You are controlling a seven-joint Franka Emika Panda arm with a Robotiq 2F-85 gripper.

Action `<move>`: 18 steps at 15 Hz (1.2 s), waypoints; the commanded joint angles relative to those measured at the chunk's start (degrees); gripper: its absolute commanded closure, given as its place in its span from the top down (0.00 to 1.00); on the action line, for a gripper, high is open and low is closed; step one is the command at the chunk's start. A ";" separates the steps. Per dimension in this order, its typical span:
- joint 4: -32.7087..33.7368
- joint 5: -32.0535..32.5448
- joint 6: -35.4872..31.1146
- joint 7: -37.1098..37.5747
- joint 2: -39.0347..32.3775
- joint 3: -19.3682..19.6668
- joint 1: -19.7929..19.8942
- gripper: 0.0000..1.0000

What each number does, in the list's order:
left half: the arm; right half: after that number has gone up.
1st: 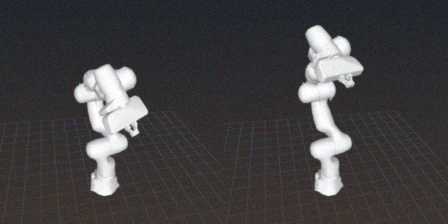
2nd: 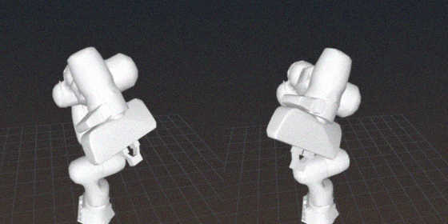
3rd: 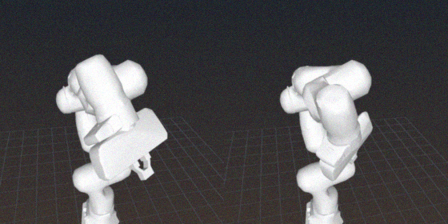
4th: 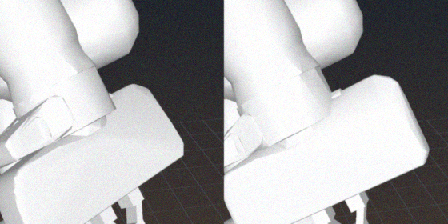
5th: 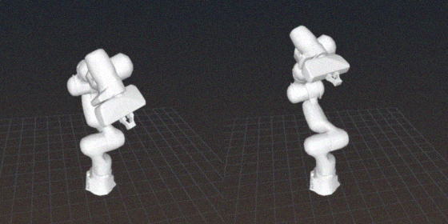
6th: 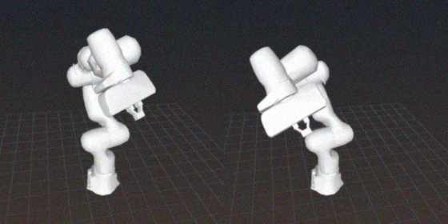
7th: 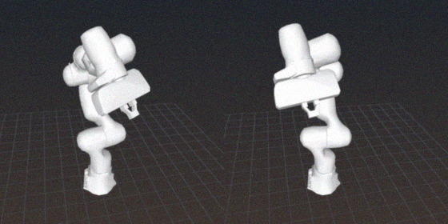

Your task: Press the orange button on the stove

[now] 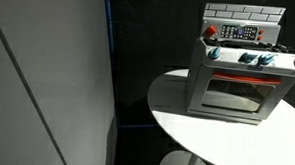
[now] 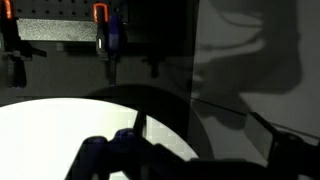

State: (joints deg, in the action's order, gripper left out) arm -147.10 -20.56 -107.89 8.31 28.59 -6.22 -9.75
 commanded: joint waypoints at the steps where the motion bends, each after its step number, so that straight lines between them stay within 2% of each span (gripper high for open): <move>1: 2.42 2.34 0.43 1.27 -0.71 -0.53 2.35 1.00; 12: 12.26 11.38 -1.30 5.84 -3.42 -0.14 8.62 1.00; 18: 15.70 16.54 -8.05 10.22 -6.64 0.03 11.74 1.00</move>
State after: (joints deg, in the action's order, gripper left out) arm -134.27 -6.90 -113.82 15.40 24.44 -6.16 0.66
